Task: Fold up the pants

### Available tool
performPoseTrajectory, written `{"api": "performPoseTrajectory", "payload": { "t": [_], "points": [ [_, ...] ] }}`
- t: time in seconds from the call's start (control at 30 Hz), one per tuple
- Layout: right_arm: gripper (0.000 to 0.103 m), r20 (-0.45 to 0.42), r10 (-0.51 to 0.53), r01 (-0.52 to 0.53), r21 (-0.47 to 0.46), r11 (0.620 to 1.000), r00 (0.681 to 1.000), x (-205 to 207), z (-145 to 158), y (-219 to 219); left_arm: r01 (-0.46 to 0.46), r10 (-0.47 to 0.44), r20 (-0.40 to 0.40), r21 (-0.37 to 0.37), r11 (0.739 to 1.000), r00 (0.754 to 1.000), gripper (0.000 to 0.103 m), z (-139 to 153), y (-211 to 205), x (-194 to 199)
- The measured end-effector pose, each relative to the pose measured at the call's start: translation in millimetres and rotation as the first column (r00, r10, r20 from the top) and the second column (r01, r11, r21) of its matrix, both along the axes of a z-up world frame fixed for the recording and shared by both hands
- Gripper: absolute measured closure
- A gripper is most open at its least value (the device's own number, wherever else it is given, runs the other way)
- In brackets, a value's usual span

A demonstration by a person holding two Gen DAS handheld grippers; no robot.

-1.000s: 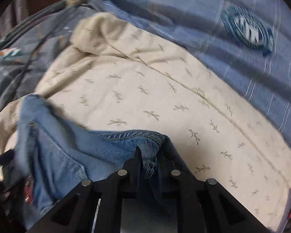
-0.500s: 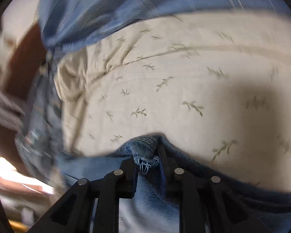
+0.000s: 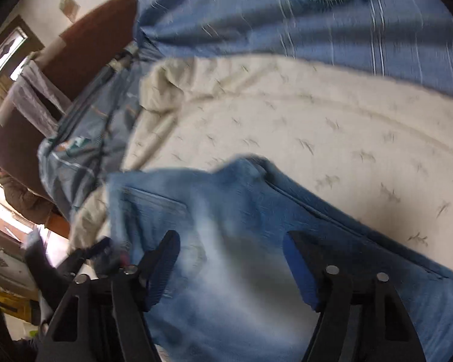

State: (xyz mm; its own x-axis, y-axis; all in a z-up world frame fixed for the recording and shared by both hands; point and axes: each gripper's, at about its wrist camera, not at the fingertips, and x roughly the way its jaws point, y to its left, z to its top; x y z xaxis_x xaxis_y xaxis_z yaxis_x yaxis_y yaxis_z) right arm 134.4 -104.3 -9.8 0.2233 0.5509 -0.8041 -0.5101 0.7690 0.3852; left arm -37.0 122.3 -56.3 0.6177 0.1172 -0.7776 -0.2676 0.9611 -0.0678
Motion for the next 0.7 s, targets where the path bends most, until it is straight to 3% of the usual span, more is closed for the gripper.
{"api": "performPoseTrajectory", "payload": {
  "t": [0.03,0.07,0.1,0.17,0.3,0.37,0.4,0.43,0.47,0.53,0.7],
  "points": [
    [0.037,0.002,-0.049,0.049,-0.033,0.998,0.999,16,-15,-7,0.000,0.000,0.000,0.001,1.000,1.000,0.022,0,0,0],
    [0.057,-0.015,-0.117,0.116,-0.041,0.992,0.993,30,-26,-18,0.000,0.000,0.000,0.003,1.000,1.000,0.022,0,0,1],
    [0.061,-0.062,-0.201,0.203,0.033,0.979,0.978,43,-30,-35,-0.001,0.001,0.001,0.003,1.000,1.000,0.022,0,0,0],
    [0.061,-0.123,-0.223,0.237,0.105,0.966,0.967,46,-26,-44,0.001,-0.001,0.003,0.006,1.000,1.000,0.021,0,0,0],
    [0.061,-0.065,-0.129,0.136,0.118,0.984,0.990,24,-6,-23,-0.003,0.003,0.005,0.009,1.000,1.000,0.021,0,-1,0],
    [0.049,-0.073,-0.090,0.102,0.179,0.978,0.993,22,-3,-9,-0.005,0.005,0.005,0.009,1.000,1.000,0.021,0,-1,0],
    [0.046,-0.079,-0.077,0.089,0.164,0.982,0.994,25,-10,-1,-0.004,0.004,0.006,0.010,1.000,1.000,0.021,0,-1,0],
    [0.048,-0.079,-0.104,0.109,0.052,0.993,0.991,33,-26,8,-0.001,0.001,0.007,0.011,1.000,1.000,0.021,0,-1,0],
    [0.051,-0.089,-0.124,0.128,0.043,0.991,0.988,36,-35,8,0.002,-0.002,0.010,0.016,1.000,1.000,0.021,0,-1,0],
    [0.050,-0.116,-0.205,0.216,0.087,0.973,0.972,35,-27,-5,0.005,-0.006,0.013,0.016,1.000,1.000,0.021,1,0,-1],
    [0.044,-0.031,-0.211,0.213,0.138,0.967,0.977,-12,15,-58,-0.001,0.001,0.014,0.016,1.000,1.000,0.020,2,0,-1]
  ]
}}
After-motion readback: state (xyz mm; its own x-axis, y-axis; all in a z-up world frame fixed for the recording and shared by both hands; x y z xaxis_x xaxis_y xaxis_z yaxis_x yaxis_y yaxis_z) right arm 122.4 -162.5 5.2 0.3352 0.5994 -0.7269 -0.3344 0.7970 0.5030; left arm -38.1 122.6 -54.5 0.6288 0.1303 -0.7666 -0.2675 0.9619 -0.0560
